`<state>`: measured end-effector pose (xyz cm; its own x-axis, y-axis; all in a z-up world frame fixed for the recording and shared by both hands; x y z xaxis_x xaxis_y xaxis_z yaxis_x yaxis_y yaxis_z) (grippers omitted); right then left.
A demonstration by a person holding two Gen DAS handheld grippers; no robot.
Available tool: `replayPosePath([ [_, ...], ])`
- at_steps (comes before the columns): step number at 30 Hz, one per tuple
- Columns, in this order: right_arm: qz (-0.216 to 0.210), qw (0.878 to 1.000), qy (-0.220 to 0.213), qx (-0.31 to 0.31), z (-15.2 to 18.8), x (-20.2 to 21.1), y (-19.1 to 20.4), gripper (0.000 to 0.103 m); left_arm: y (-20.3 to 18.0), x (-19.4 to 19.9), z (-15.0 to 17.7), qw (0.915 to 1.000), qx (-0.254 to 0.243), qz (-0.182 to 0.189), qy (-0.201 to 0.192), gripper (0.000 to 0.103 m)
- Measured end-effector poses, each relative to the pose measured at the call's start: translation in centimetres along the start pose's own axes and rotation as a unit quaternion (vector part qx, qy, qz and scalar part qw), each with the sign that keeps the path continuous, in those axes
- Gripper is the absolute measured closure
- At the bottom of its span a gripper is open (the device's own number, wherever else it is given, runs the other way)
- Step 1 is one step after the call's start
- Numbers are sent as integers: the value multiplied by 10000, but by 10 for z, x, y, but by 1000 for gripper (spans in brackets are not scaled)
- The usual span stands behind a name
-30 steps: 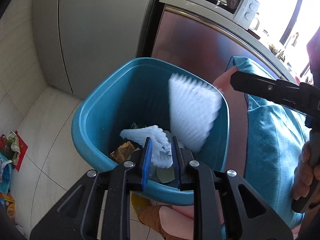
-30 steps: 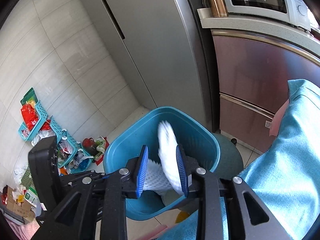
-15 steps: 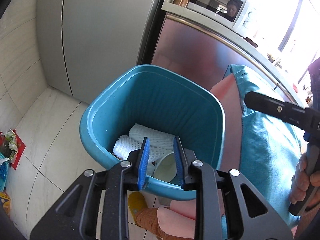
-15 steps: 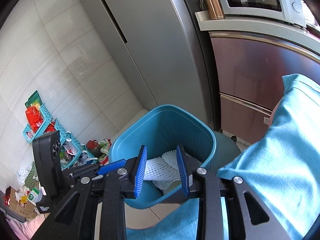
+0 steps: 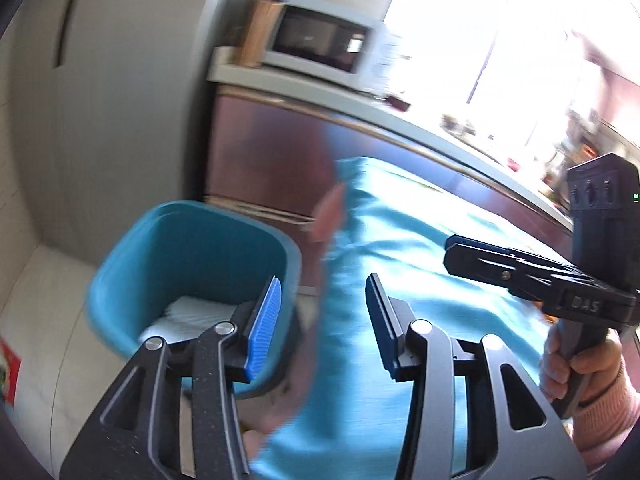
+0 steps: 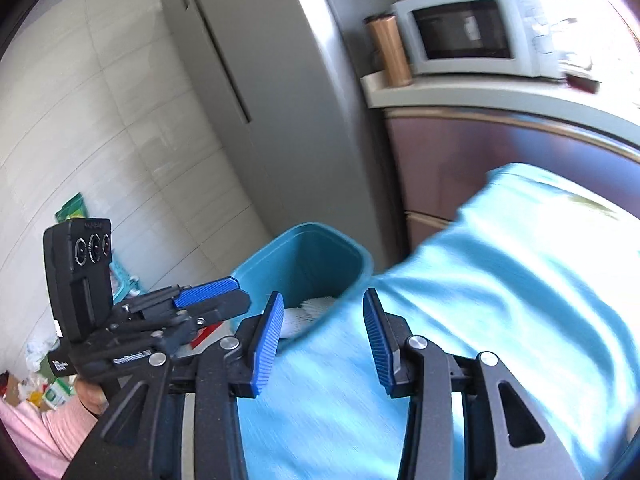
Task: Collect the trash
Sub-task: 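Move both open tools back over the table toward the remaining trash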
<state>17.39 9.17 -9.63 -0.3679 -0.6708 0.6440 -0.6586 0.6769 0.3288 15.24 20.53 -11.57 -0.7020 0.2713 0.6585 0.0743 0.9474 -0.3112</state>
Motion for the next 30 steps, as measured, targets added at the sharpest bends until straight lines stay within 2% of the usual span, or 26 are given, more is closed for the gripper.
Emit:
replayPosePath([
  [4,303,9988,-199,-342,20,41,-35,62,-56,-9,-2,9980,-421,469,93,57],
  [10,963,9908,-455,-831,56,102,-88,62,-139,-36,5,9896,-947,1018,382,55],
  [14,1421,9806,-651,-1185,81,142,-123,62,-188,-50,11,9829,-1256,1233,535,51],
  [18,1817,9646,-838,-1719,112,177,-162,60,-227,-68,14,9757,-1475,1454,717,45],
  [23,2161,9422,-978,-2365,153,213,-199,58,-265,-97,9,9691,-1704,1558,869,40],
  [30,2089,9275,-1040,-2921,204,237,-216,51,-299,-136,1,9655,-1899,1439,1053,36],
])
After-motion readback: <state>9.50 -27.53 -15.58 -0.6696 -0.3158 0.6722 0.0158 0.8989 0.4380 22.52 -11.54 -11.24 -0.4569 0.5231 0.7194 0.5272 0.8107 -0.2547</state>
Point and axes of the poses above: each gripper's, at about its wrist camera, not at the fingertips, and x roughly against the way its jaws point, y to its left, z to its underside, the point moved 9 cm from there along -x, roughly the way its jaws point, and after that the axes turned 8 degrees about y, right-handed, at the moved point
